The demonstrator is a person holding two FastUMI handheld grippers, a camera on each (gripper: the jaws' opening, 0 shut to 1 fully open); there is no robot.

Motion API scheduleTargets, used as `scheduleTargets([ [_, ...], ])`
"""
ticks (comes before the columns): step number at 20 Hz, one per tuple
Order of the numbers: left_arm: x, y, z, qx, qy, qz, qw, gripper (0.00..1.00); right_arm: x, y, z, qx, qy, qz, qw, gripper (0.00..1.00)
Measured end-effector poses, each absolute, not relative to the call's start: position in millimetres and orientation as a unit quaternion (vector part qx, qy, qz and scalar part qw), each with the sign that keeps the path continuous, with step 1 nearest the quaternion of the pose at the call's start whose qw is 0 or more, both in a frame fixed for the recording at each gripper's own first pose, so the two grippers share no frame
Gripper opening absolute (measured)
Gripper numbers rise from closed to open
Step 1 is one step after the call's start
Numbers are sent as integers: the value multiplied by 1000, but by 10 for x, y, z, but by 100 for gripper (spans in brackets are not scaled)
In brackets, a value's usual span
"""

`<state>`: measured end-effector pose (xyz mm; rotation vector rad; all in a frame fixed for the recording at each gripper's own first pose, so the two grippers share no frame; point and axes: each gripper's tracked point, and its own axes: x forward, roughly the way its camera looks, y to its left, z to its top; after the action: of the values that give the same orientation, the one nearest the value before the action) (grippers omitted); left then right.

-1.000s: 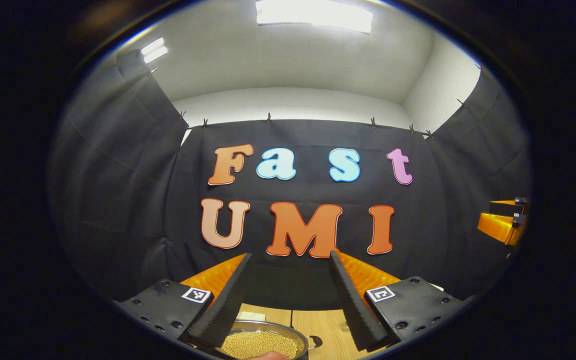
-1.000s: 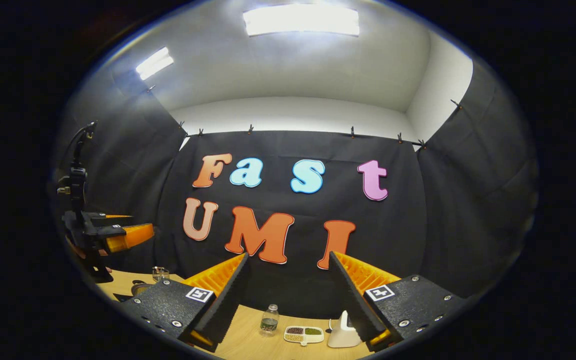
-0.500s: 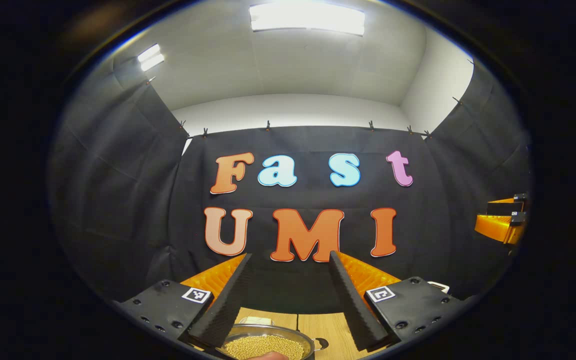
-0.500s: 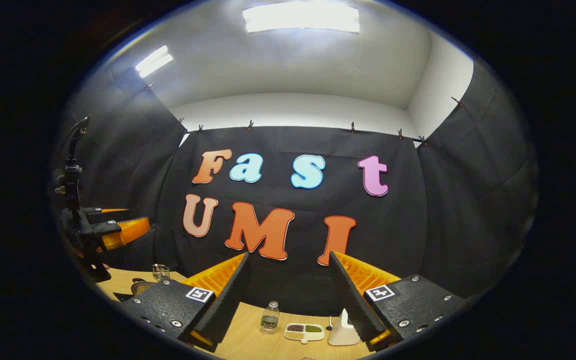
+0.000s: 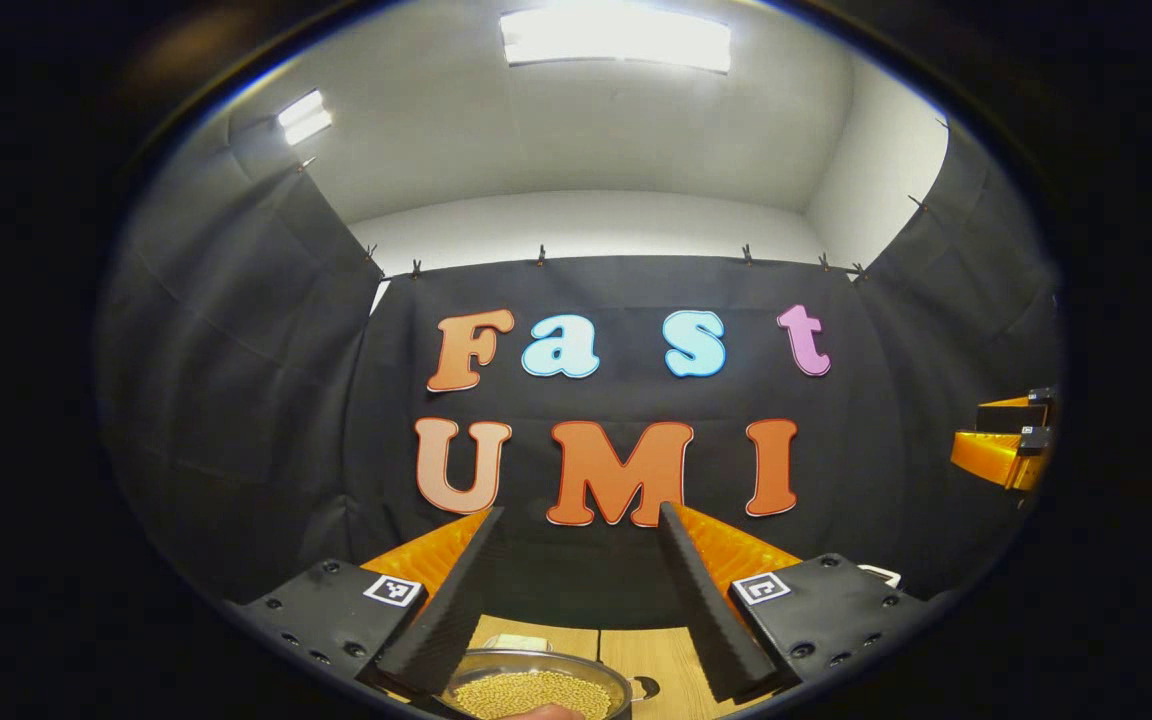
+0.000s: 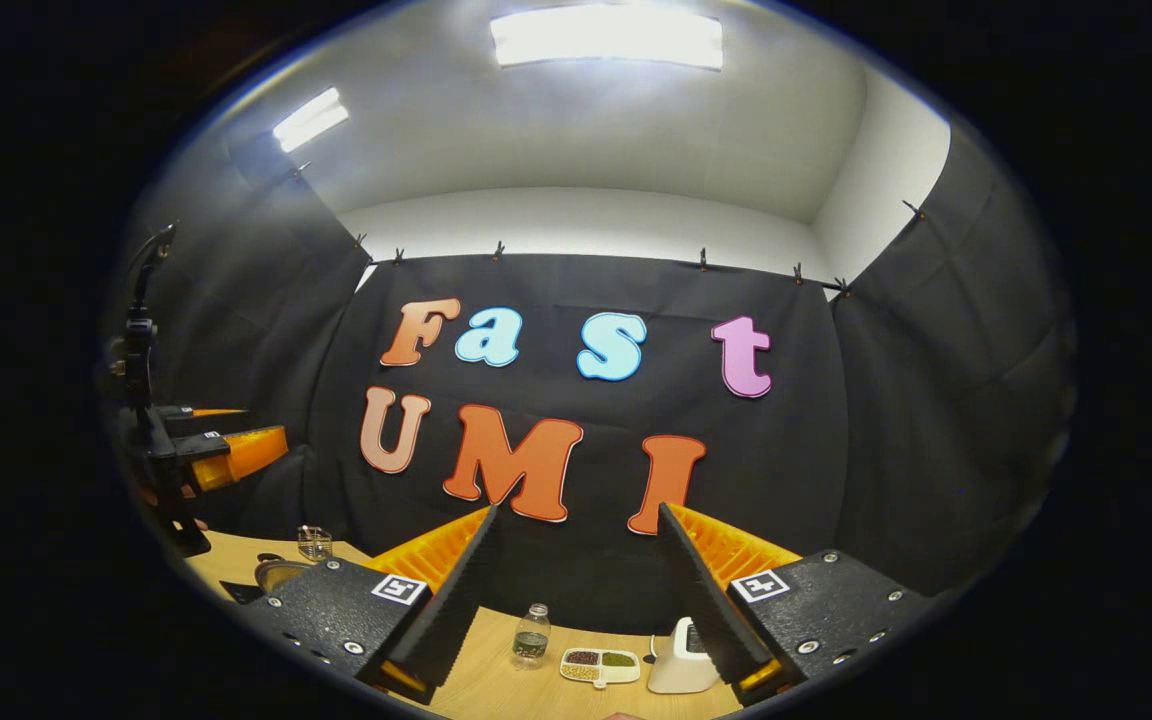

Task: First push the handle of the pot to place it horizontally, then grasp the pot with both hands and set it on the induction cooktop.

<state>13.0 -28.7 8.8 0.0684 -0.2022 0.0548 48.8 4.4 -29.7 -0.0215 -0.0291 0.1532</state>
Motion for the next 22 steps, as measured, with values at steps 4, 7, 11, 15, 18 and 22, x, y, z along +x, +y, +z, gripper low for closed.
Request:
scheduleTargets([
  [4, 168, -210, 98, 47, -100, 46, 993, 97, 497, 26, -314, -4, -13, 78, 997, 95],
  [7, 186, -281, 61, 37, -95, 40, 994, 98, 501, 5, -350, -3, -10, 77, 997, 95],
  [11, 184, -371, 164, 22, -112, 24, 993, 98, 508, -23, -381, -8, -7, 79, 997, 95],
  [15, 233, -393, 186, 29, -115, 30, 992, 97, 497, -90, -337, -3, -13, 76, 997, 95],
  [18, 244, -402, 154, 33, -113, 31, 993, 98, 478, -142, -312, 2, -19, 75, 997, 95],
  [22, 240, -452, 245, 29, -125, 26, 991, 98, 477, -133, -339, -2, -18, 77, 997, 95],
])
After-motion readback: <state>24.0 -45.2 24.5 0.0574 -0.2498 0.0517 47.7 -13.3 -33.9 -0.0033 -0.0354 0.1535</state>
